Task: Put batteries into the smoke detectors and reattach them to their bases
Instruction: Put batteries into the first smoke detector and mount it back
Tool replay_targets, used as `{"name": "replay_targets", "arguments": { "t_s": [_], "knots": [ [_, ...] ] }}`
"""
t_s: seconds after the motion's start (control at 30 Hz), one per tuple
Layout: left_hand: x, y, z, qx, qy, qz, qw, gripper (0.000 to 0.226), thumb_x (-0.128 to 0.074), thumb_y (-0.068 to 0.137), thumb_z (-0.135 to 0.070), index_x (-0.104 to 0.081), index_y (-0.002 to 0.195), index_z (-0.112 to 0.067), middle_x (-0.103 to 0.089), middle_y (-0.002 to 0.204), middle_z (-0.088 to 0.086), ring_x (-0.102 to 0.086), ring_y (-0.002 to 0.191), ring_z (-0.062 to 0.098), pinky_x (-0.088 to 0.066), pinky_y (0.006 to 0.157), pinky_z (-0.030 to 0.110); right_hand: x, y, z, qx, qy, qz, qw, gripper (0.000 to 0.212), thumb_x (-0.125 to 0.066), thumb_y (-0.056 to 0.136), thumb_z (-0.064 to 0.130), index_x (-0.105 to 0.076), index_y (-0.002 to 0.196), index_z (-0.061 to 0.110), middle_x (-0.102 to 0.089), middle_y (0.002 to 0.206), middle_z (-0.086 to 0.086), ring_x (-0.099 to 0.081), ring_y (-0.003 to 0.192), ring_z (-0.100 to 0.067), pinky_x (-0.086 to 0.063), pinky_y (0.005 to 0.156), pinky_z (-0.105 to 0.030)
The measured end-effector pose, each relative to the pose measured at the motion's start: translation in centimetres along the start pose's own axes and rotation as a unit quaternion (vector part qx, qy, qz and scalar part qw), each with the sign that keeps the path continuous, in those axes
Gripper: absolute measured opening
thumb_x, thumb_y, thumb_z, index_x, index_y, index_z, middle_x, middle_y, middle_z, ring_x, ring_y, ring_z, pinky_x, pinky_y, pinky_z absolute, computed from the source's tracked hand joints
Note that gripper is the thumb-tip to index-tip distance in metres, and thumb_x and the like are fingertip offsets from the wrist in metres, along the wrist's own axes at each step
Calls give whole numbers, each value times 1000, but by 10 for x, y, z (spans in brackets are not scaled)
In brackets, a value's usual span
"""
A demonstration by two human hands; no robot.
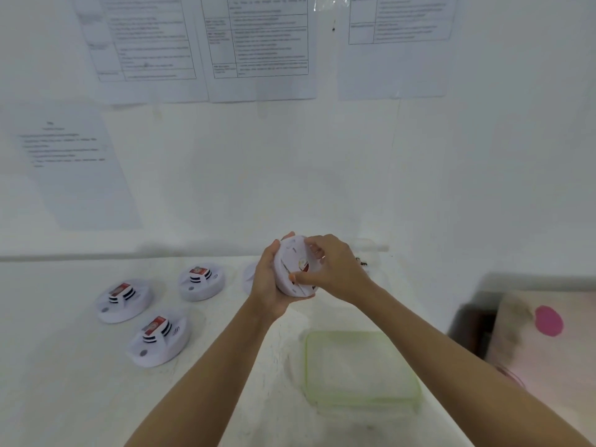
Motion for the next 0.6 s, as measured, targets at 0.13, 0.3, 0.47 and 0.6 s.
{"name": "replay_targets", "arguments": {
  "t_s": [0.13,0.3,0.47,0.6],
  "knots": [
    [-12,-6,-5,1,40,28,999,56,-28,99,-34,-77,75,-25,-73,86,2,-71,74,14,-48,76,36,0,0,2,0,-18,-11,1000,59,-80,67,29,-56,118,10,-55,107,-8,-51,98,-19,-41,81,-25],
    [-7,-4,-4,17,10,39,999,55,-30,96,-38,-78,77,-20,-72,92,5,-71,80,19,-49,81,41,0,4,4,-1,-31,19,999,47,-80,67,30,-59,106,15,-51,98,-3,-48,90,-17,-36,73,-21],
    [-5,-8,-1,18,-10,49,999,51,-31,93,-36,-77,78,-16,-70,91,6,-68,81,21,-48,82,40,-3,4,8,24,-60,51,997,34,-78,68,28,-55,86,10,-42,88,-3,-41,83,-18,-32,64,-22],
    [1,-9,-3,11,-25,25,999,34,-46,82,-35,-66,96,-12,-66,98,10,-63,89,26,-47,84,42,-6,4,10,36,-61,74,995,40,-79,68,25,-52,95,11,-42,94,-2,-41,85,-16,-33,66,-21]
  ]
}}
Point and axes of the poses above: each hand's wrist, its own y-axis towards the middle knuckle, its own x-axis out of the back of the hand, z = x × y, the point moved 3 cm from there along y, towards the middle knuckle
